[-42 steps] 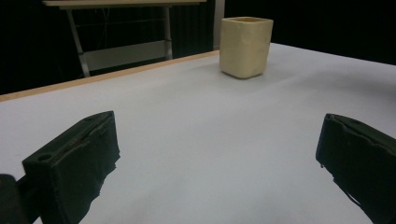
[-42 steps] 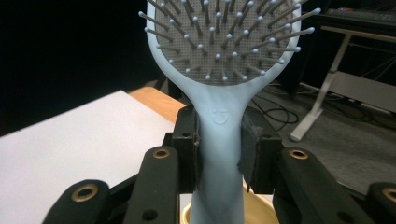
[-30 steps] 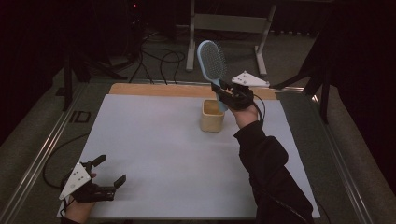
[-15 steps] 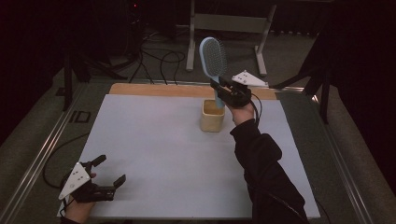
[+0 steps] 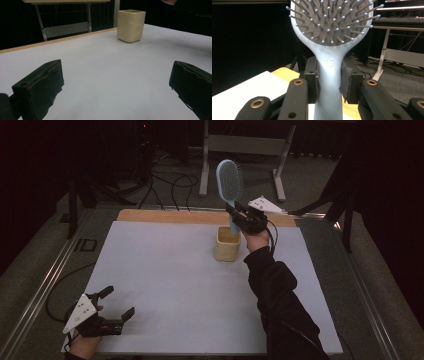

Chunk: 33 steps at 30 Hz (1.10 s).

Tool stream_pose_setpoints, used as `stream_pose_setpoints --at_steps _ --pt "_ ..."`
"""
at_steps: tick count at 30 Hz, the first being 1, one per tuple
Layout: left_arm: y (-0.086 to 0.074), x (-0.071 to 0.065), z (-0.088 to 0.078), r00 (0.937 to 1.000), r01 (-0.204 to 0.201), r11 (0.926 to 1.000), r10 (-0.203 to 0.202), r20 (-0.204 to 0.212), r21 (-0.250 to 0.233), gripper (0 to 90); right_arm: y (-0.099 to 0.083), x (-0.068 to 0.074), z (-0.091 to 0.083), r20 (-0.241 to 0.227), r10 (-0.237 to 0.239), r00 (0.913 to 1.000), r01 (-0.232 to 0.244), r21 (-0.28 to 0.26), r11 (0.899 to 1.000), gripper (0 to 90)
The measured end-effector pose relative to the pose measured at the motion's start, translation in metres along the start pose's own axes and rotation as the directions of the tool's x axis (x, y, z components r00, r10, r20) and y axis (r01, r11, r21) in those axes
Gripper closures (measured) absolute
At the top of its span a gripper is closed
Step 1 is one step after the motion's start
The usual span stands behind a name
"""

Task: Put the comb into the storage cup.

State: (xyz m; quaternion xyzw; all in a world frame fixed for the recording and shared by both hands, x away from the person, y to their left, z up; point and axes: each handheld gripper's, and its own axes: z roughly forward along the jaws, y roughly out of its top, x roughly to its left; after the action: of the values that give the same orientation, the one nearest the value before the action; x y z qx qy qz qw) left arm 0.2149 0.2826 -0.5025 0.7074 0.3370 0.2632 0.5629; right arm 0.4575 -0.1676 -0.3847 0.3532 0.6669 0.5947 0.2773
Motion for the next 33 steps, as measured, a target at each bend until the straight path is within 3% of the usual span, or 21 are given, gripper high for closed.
stream_pose_setpoints --at_steps 15,25,33 --pt "0.0 0.0 0.0 1.0 0.003 1.0 -0.003 0.002 0.002 0.0 -0.017 -0.007 0.009 -0.018 0.027 0.9995 -0.027 -0.012 1.0 70.5" --pt "0.0 0.0 0.0 1.0 0.003 1.0 -0.003 -0.001 0.0 0.0 -0.027 -0.003 0.014 -0.009 -0.006 0.9999 0.006 0.016 1.0 70.5" --pt "-0.001 0.0 0.0 1.0 0.004 1.0 -0.004 -0.001 0.001 0.0 -0.035 -0.005 0.016 -0.01 0.017 0.9998 -0.016 0.038 0.999 70.5"
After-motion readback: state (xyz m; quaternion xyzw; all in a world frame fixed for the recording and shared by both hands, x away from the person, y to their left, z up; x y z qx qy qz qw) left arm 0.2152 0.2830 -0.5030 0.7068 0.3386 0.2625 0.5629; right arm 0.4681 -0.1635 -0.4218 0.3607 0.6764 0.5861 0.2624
